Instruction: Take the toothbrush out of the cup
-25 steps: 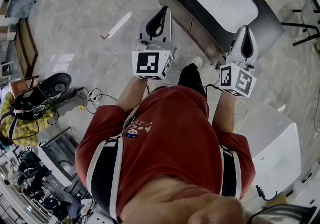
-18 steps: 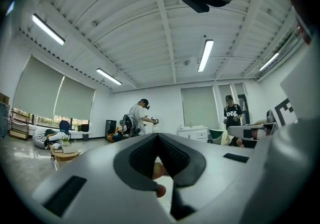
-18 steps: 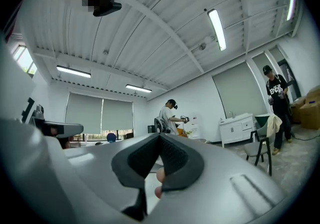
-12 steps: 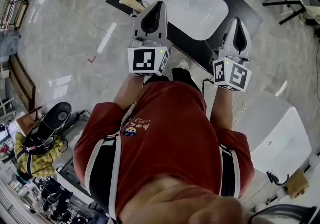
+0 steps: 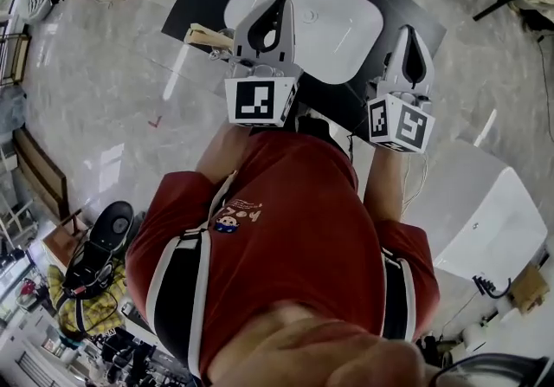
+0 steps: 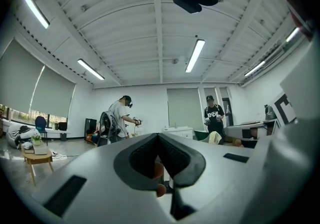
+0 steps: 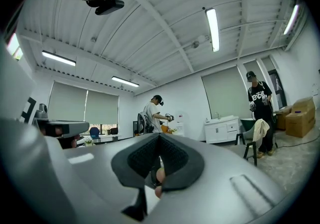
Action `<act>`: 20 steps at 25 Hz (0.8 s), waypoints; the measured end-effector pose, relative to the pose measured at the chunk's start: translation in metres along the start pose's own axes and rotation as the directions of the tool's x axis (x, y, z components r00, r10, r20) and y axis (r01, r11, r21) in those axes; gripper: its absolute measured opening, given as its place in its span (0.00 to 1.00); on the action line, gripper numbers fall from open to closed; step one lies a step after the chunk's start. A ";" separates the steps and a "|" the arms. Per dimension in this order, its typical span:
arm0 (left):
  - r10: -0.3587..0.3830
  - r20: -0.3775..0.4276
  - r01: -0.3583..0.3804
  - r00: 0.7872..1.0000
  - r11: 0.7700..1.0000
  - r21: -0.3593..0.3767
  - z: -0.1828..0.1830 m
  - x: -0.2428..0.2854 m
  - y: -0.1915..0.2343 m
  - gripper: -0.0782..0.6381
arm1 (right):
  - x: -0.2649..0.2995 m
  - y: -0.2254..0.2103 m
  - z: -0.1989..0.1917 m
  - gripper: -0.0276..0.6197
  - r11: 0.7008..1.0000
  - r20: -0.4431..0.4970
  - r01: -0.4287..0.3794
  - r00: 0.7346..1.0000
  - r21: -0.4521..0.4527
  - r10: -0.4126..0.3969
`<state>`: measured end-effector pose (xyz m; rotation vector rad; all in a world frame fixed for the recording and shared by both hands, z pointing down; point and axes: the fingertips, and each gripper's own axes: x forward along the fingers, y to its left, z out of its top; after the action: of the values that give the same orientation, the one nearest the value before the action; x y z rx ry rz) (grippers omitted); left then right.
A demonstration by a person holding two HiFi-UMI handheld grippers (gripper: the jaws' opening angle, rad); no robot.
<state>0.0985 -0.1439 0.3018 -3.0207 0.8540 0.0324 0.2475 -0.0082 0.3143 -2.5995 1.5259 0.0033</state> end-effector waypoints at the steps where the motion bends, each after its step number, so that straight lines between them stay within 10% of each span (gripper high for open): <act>1: -0.016 -0.001 0.016 1.000 1.000 -0.003 -0.002 0.007 0.002 0.12 | 0.006 0.000 -0.003 0.06 1.000 -0.007 0.009 1.000 -0.001 -0.009; 20: -0.175 -0.080 0.172 0.981 0.984 -0.044 -0.043 0.089 0.033 0.12 | 0.118 -0.023 -0.085 0.14 0.986 -0.183 0.157 0.969 -0.056 -0.165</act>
<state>0.1574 -0.2189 0.3428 -3.1388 0.5976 -0.0798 0.3202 -0.1085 0.3932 -2.8185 1.3755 -0.2343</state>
